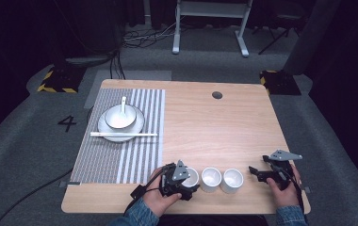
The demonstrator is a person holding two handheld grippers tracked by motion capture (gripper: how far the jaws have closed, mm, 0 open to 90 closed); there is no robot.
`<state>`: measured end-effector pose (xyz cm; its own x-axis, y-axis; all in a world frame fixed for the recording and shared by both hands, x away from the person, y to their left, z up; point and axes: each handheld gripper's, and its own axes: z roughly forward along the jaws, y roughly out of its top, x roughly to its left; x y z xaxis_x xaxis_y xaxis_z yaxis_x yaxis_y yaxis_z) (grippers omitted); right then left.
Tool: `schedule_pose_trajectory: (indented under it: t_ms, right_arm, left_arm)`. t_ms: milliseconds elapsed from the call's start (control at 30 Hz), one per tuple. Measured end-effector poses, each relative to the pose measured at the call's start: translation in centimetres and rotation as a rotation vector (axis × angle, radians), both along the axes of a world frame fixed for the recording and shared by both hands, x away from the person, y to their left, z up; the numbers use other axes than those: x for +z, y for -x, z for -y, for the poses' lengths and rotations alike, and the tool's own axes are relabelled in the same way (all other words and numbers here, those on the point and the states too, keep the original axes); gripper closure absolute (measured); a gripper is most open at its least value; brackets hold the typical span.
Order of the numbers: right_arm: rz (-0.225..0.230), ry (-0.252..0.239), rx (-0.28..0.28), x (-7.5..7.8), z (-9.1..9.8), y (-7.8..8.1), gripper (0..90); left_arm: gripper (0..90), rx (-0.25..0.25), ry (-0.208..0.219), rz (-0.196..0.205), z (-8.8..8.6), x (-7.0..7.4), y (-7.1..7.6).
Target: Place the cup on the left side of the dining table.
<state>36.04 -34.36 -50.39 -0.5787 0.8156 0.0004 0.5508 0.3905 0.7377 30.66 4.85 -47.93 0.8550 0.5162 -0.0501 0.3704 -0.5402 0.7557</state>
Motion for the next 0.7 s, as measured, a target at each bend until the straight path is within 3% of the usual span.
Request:
schedule_pose_trajectory:
  t_ms: [433,700]
  right_arm:
    - [0.0,0.0,0.0,0.0,0.0,0.0,17.5]
    - [0.0,0.0,0.0,0.0,0.0,0.0,17.5]
  left_arm:
    - [26.4,-0.016,0.012,-0.011,-0.4,1.7,0.4]
    - [26.4,0.019,0.026,-0.039,-1.4,2.9,0.2]
